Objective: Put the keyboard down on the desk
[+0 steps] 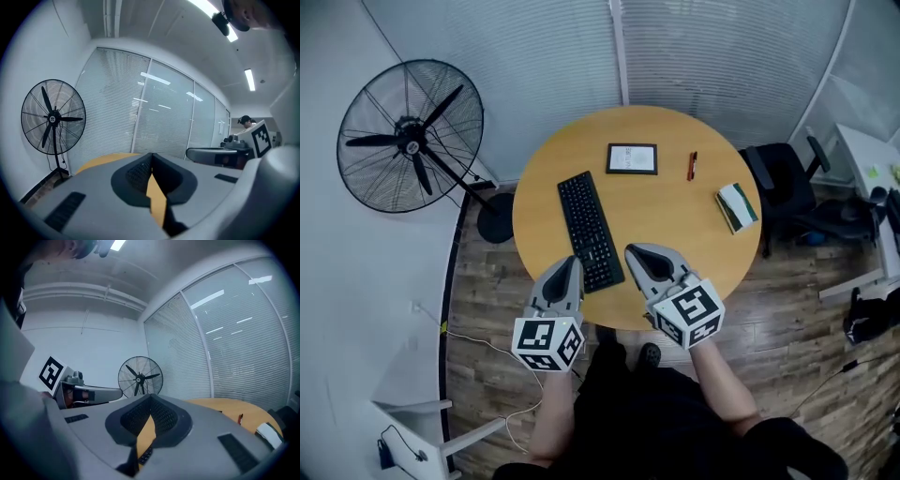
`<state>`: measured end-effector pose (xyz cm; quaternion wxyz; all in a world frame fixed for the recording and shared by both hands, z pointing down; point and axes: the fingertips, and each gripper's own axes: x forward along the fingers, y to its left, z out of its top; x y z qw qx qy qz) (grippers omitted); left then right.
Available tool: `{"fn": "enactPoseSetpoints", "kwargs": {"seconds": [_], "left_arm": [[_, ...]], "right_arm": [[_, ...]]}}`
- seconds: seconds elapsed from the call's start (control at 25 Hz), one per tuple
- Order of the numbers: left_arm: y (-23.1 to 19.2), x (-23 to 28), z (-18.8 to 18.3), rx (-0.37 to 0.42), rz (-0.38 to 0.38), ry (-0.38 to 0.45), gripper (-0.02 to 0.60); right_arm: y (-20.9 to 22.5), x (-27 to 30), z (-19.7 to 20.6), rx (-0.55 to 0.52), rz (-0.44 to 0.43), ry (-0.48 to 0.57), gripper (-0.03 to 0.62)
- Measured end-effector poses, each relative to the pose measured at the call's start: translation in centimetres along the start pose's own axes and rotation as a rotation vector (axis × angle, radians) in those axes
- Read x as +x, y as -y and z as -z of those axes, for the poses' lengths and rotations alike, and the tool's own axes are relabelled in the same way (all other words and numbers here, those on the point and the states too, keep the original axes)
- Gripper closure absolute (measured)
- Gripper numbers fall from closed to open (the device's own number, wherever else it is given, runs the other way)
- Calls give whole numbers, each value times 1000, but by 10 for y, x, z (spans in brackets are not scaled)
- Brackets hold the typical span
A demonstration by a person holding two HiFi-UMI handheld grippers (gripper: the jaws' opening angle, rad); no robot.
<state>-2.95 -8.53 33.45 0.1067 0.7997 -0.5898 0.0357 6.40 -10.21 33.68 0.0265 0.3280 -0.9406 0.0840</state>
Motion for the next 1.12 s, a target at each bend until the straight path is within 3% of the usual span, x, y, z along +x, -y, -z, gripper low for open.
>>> {"fn": "enactPoseSetpoints", "kwargs": {"seconds": [1.12], "left_arm": [[18, -19, 11, 15, -9, -8, 583]], "right_arm": [[-10, -24, 1, -35, 16, -10, 585]]}}
